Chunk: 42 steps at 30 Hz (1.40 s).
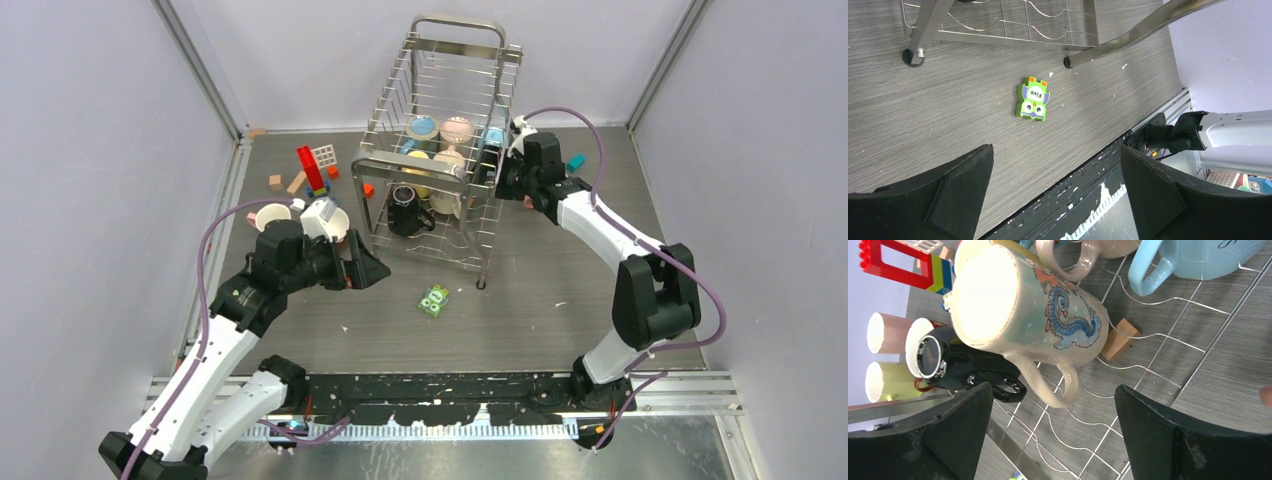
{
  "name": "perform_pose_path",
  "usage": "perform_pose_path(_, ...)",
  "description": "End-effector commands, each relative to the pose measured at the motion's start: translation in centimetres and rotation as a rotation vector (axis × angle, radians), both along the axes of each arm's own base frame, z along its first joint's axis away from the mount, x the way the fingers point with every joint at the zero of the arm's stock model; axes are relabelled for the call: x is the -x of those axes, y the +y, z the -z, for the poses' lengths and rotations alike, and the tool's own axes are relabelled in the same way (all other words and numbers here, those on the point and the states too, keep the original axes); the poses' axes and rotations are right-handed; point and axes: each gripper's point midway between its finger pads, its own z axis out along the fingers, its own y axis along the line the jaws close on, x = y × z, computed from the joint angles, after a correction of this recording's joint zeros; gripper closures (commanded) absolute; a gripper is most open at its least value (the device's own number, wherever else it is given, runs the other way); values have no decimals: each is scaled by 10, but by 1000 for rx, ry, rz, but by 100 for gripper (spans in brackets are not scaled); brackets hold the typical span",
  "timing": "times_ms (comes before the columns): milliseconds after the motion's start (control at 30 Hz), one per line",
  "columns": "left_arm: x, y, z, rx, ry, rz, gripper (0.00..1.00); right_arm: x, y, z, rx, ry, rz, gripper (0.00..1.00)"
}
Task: Unload the cups from the dish rack
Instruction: Unload the cup from the dish rack.
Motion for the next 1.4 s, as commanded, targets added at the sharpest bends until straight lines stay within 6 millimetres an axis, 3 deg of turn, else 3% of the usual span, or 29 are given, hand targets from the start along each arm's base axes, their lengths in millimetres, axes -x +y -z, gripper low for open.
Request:
perform_pose_path(0,1,-3,-16,35,-37,14,0,-8,15,-6,-22,-79,-43,5)
perform_pose_path(367,2,-4,-12,37,-18,20,0,1,36,33,14,-37,-62,12)
perform_pose_path(600,4,-3,-9,35,-6,16,0,-3,43,49,24,-24,-52,24)
perform_pose_path(967,6,-2,-6,37,7,13,0,-8,50,62,86,-39,-37,33)
perform_pose_path(1367,7,-4,-1,47,24,15,0,-6,44,60,155,-63,-10,52)
